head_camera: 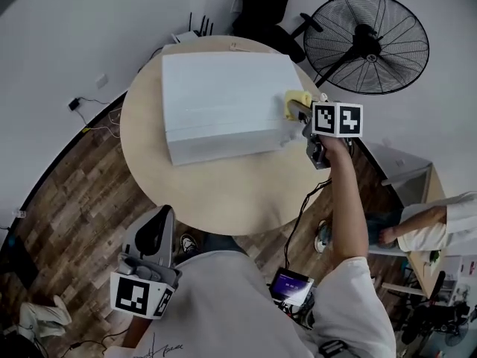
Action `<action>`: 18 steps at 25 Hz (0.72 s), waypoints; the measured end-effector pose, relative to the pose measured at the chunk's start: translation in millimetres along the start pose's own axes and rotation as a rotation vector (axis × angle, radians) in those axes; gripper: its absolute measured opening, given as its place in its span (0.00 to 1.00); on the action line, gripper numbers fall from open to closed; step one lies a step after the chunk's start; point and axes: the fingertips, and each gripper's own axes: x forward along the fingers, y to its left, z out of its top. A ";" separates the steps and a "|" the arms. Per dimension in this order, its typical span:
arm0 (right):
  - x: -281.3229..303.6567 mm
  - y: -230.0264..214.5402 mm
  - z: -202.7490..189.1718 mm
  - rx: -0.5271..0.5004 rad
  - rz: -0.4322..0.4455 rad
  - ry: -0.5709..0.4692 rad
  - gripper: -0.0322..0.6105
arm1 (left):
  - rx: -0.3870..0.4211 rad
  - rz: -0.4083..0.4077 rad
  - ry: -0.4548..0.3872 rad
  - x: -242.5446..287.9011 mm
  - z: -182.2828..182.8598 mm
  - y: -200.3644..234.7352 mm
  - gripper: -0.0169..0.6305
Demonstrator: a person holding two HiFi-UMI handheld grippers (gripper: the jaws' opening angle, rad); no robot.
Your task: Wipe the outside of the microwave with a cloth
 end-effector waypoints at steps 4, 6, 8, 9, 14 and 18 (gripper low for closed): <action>1.2 -72.7 -12.1 -0.036 -0.157 0.067 0.26 | -0.003 -0.007 0.015 23.3 0.0 -3.7 0.02; 4.8 -99.4 -18.9 -0.059 -0.221 0.104 0.26 | -0.005 -0.007 0.022 32.4 -0.4 -5.6 0.02; 8.2 -113.5 -26.0 -0.080 -0.262 0.136 0.26 | -0.008 -0.006 0.028 37.2 -0.9 -6.7 0.02; 10.6 -116.0 -29.5 -0.092 -0.274 0.150 0.26 | -0.009 -0.006 0.030 38.8 -1.0 -6.9 0.02; 22.3 -109.2 -36.9 -0.126 -0.288 0.178 0.26 | -0.012 -0.008 0.034 44.3 -3.3 -7.5 0.02; 26.5 -91.9 -37.4 -0.101 -0.253 0.159 0.26 | -0.011 -0.011 0.033 43.7 -4.5 -10.7 0.02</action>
